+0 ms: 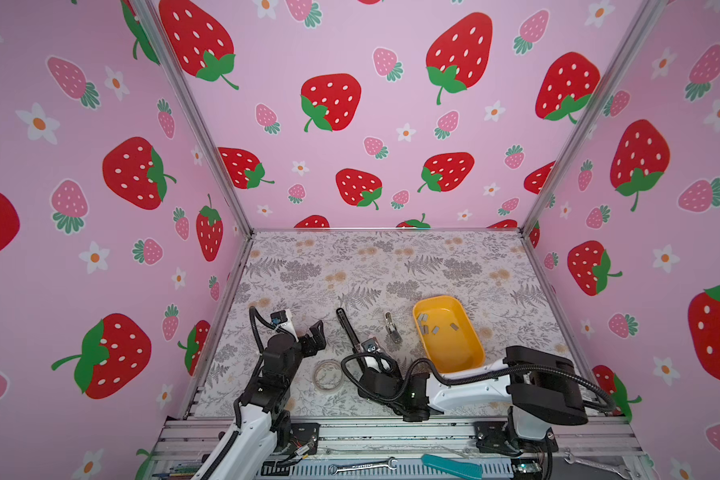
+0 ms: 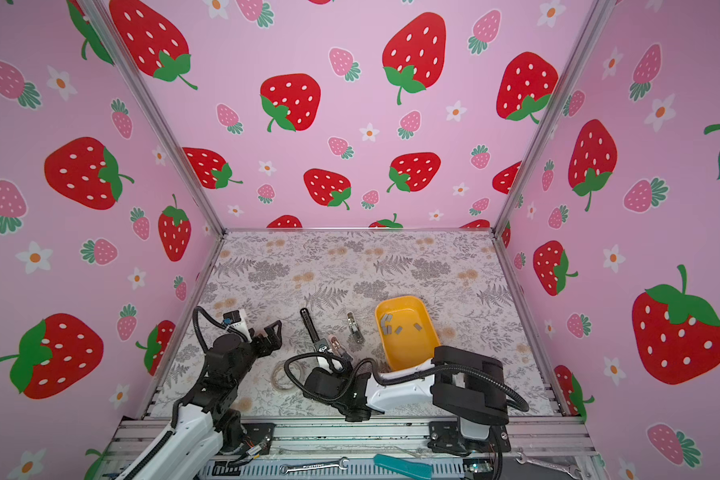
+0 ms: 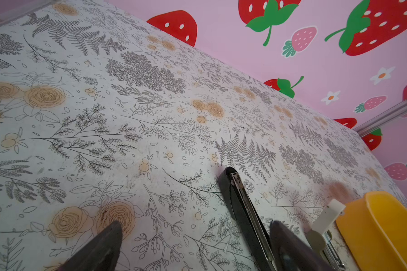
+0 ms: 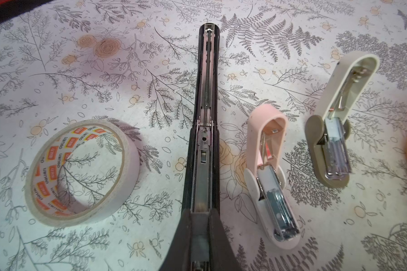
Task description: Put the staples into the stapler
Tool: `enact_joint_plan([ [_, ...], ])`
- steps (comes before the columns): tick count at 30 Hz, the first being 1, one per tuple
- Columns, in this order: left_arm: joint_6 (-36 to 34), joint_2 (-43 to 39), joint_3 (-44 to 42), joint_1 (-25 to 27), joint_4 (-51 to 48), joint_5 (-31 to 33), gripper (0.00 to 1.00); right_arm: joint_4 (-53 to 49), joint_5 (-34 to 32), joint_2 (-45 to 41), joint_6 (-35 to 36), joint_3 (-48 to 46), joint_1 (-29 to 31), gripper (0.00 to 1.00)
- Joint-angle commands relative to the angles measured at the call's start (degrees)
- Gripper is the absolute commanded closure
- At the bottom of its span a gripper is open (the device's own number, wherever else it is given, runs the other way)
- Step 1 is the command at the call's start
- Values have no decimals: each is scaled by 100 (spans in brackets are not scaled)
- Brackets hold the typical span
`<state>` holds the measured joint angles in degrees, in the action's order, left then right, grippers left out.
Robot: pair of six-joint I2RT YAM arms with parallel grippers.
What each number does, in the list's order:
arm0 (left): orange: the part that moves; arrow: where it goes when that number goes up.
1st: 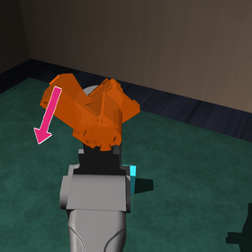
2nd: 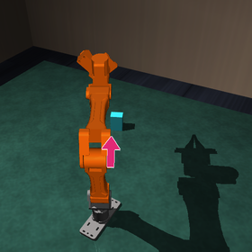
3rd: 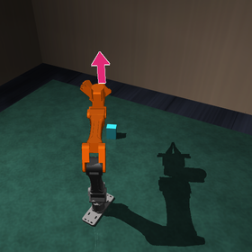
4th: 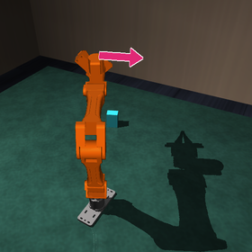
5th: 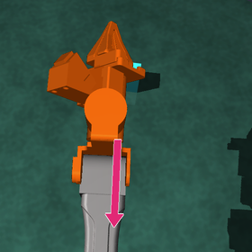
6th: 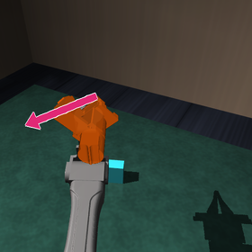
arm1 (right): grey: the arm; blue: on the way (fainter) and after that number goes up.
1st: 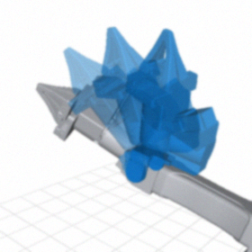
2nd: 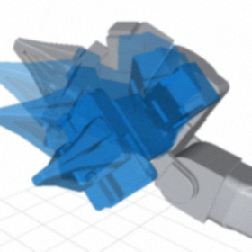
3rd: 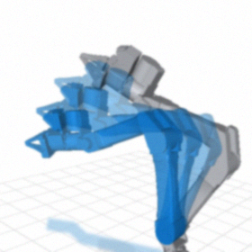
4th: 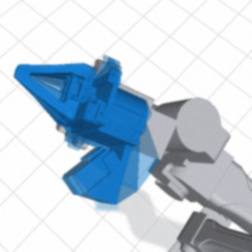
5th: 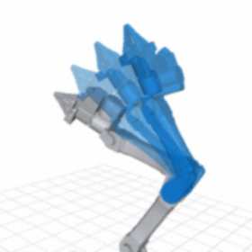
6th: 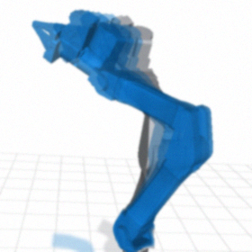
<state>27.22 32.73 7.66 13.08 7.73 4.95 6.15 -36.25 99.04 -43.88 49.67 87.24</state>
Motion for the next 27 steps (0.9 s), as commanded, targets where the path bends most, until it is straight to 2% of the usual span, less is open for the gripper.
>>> enact_joint_plan([
  [1, 2, -63, 69, 28, 10, 26, 1, -66, -137, 62, -156, 69, 6, 99],
  [27, 2, -39, 77, 45, 15, 39, 1, -46, -97, 203, -188, 43, -20, 99],
])
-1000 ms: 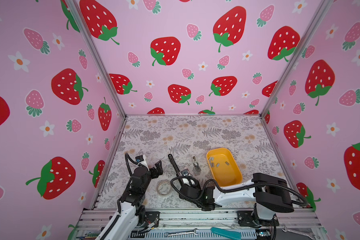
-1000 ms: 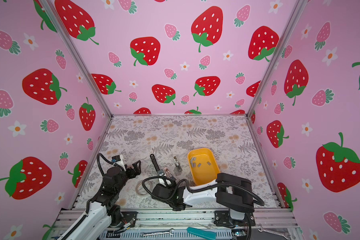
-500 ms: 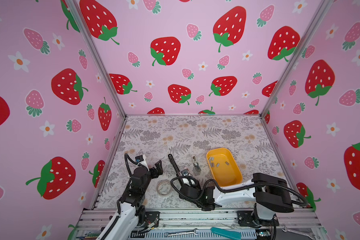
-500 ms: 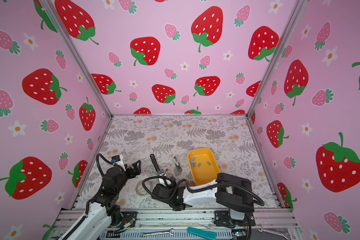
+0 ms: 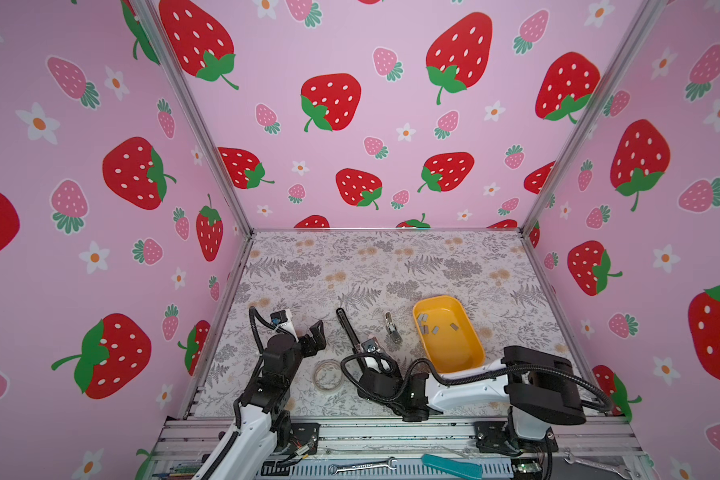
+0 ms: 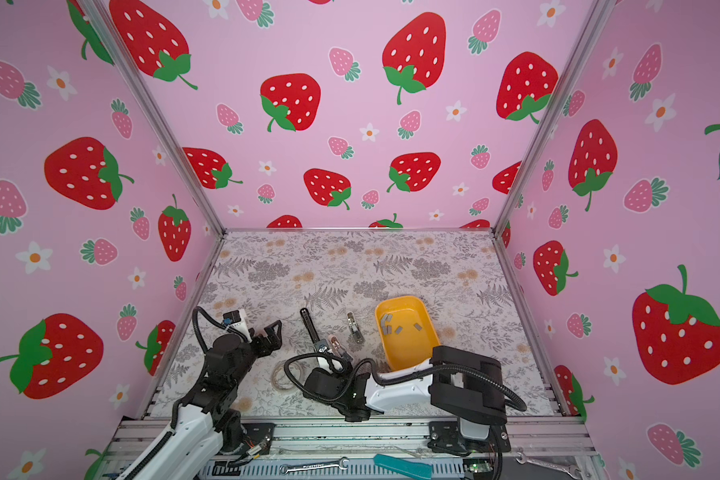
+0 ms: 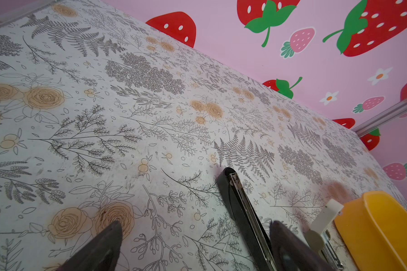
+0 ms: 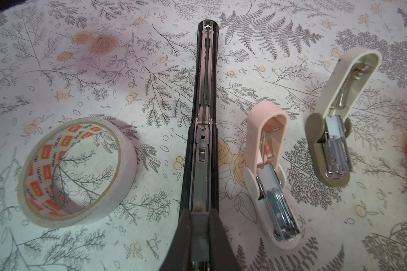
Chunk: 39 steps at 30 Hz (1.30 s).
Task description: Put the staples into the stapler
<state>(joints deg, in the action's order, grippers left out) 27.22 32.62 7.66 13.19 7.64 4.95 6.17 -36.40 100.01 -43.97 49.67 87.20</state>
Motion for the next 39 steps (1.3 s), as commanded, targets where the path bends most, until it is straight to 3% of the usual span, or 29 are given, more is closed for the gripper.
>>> enact_joint_plan([
  [1, 2, -21, 70, 34, 11, 41, 1, -44, -73, 115, -180, 43, -18, 99],
  [21, 2, -32, 78, 54, 7, 50, 1, -9, 142, -137, -326, -251, 52, 100],
  [39, 7, -19, 82, 69, 7, 67, 1, 7, -121, -520, -62, -230, 93, 99],
])
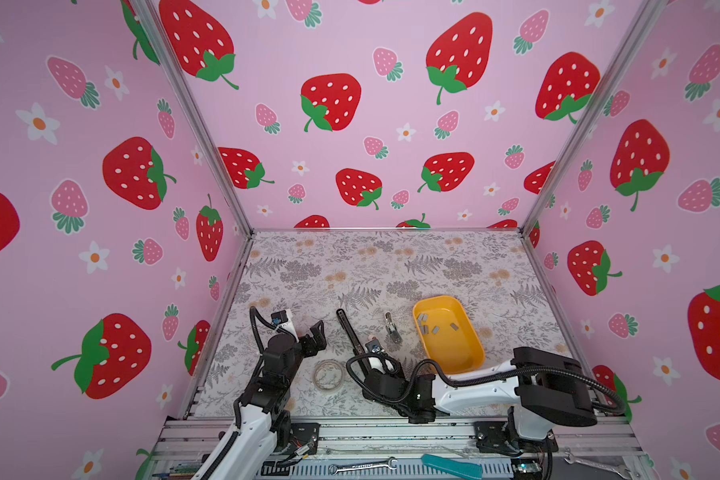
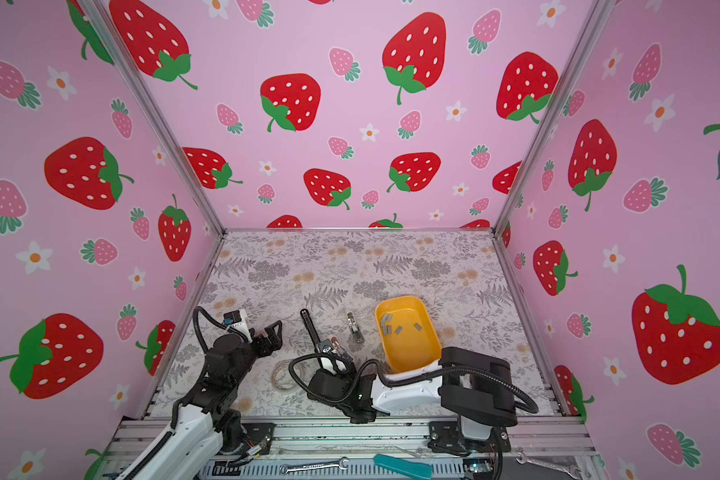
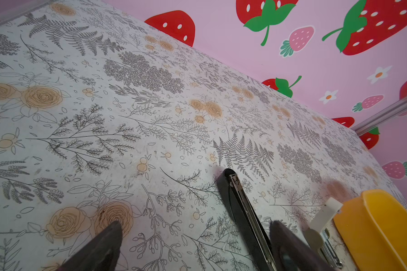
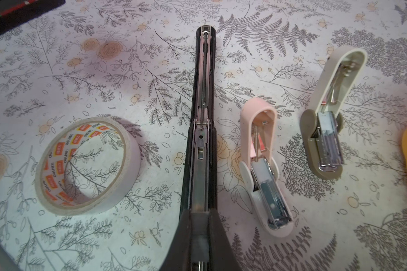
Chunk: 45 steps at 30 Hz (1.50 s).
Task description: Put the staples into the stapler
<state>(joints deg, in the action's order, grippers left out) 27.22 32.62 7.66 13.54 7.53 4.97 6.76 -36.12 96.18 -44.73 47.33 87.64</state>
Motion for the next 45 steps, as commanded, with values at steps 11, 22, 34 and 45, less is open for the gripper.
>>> enact_joint_plan([
  [11, -5, -19, 82, 40, 18, 74, 1, 4, -91, 139, -4, 83, 52, 99],
  [22, -6, -9, 85, 61, 14, 92, 1, 53, -62, 208, -11, 92, 48, 99],
  [34, -15, -9, 95, 70, 12, 109, 1, 133, -36, 209, 43, 103, 48, 100],
  [45, -15, -10, 95, 87, 9, 125, 1, 133, -44, 334, 2, 112, 43, 99],
])
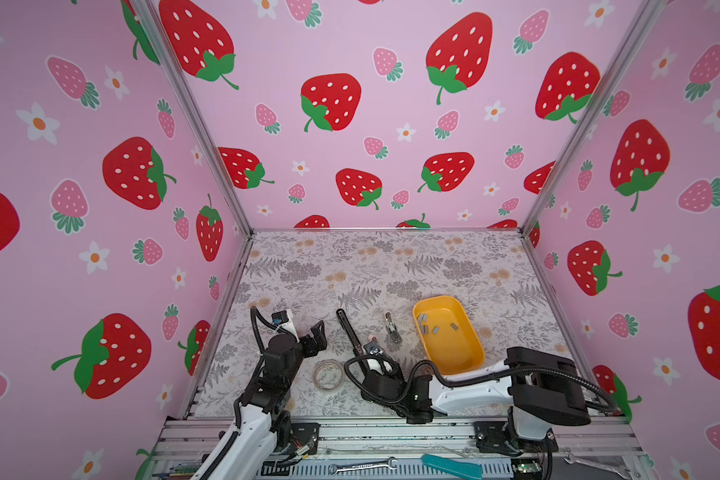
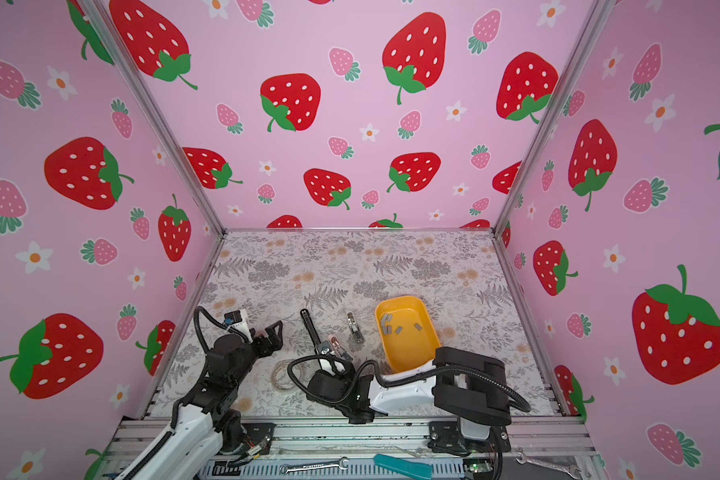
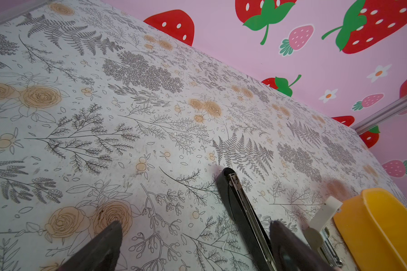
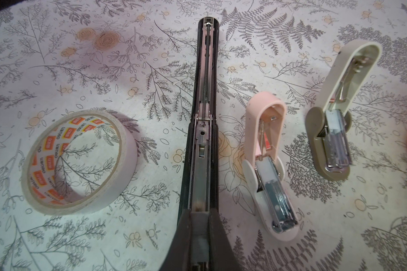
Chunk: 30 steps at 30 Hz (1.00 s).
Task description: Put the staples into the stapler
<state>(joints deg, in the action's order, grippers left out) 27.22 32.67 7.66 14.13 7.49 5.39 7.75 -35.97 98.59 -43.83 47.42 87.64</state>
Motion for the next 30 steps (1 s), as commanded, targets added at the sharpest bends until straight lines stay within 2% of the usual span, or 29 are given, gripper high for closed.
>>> enact_joint_plan([
  [1, -10, -15, 90, 28, 8, 85, 1, 35, -53, 106, -96, 101, 43, 99],
  [16, -8, -14, 88, 56, 0, 112, 1, 131, 166, 2, -180, -92, 69, 99],
  [30, -24, -16, 95, 70, 2, 129, 1, 95, 48, -145, -102, -67, 102, 99],
])
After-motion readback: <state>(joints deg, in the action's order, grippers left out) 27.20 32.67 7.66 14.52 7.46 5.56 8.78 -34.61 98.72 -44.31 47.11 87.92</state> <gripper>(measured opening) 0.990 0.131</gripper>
